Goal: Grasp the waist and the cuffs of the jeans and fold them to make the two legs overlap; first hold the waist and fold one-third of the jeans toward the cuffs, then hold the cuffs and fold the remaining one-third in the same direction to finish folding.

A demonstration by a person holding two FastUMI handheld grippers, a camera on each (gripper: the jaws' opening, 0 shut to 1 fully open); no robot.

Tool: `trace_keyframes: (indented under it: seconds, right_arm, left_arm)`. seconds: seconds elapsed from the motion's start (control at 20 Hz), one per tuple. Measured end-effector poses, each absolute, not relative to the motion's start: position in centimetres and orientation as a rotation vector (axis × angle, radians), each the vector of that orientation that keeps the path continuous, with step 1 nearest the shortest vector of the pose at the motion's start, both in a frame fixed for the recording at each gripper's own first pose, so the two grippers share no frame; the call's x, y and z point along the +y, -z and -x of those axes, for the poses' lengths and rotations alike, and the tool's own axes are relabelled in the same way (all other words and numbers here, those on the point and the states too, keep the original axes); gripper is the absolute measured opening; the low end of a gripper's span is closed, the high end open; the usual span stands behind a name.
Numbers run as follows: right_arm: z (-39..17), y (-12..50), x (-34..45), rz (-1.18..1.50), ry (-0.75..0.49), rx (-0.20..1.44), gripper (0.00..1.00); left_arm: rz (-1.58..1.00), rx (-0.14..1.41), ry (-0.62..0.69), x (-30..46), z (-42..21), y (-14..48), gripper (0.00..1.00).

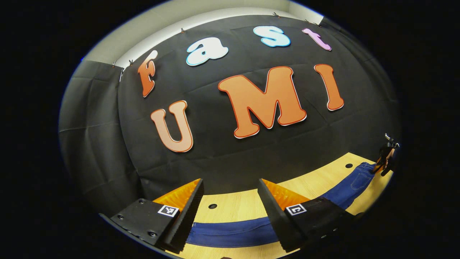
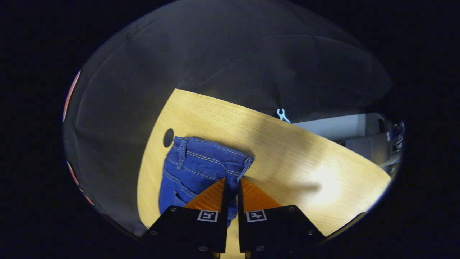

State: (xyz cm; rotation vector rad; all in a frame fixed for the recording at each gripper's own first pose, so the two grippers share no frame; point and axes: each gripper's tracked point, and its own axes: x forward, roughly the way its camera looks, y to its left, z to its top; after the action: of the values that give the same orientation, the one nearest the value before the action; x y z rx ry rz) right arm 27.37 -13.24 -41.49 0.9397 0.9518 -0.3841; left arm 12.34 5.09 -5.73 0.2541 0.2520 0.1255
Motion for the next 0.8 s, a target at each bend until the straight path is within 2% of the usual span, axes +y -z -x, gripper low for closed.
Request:
trace_keyframes:
  seconds: [0.05,0.15,0.2,0.25,0.3,0.35,0.4,0.45,0.7,0.75,0.8]
  right_arm:
    - [-27.4,40.3,-12.7,-0.947,0.344,0.917,0.06]
    - [-27.5,37.6,-12.1,-0.926,0.276,0.861,0.06]
    - [-27.6,36.1,-11.7,-0.922,0.245,0.836,0.07]
    - [-27.7,34.5,-11.0,-0.919,0.222,0.815,0.06]
    - [-28.0,33.1,-10.6,-0.901,0.208,0.78,0.06]
    - [-27.8,32.3,-10.3,-0.875,0.185,0.754,0.07]
    - [-27.6,31.8,-10.0,-0.838,0.171,0.747,0.06]
    - [-27.5,30.2,-8.7,-0.822,0.14,0.724,0.06]
    - [-26.6,23.1,-1.6,-0.694,0.046,0.645,0.06]
    - [-26.1,21.9,0.1,-0.664,0.022,0.632,0.06]
    - [-25.6,20.8,1.6,-0.633,0.006,0.619,0.06]
  left_arm:
    - [-0.245,0.254,-0.127,5.4,-12.0,5.8,0.93]
    - [-0.22,0.252,-0.126,5.9,-11.8,6.0,0.93]
    - [-0.209,0.254,-0.123,6.2,-11.8,6.2,0.96]
    - [-0.202,0.254,-0.127,6.8,-11.8,6.4,0.93]
    - [-0.19,0.255,-0.12,7.2,-11.8,6.5,0.96]
    - [-0.181,0.249,-0.12,7.7,-11.8,6.5,0.92]
    - [-0.167,0.244,-0.109,8.1,-11.8,6.4,0.92]
    - [-0.162,0.239,-0.104,8.6,-11.8,6.5,0.97]
    - [-0.141,0.225,-0.081,12.4,-11.5,6.9,0.96]
    - [-0.131,0.227,-0.073,13.2,-11.4,7.1,0.92]
    - [-0.123,0.228,-0.073,14.1,-11.4,7.4,0.96]
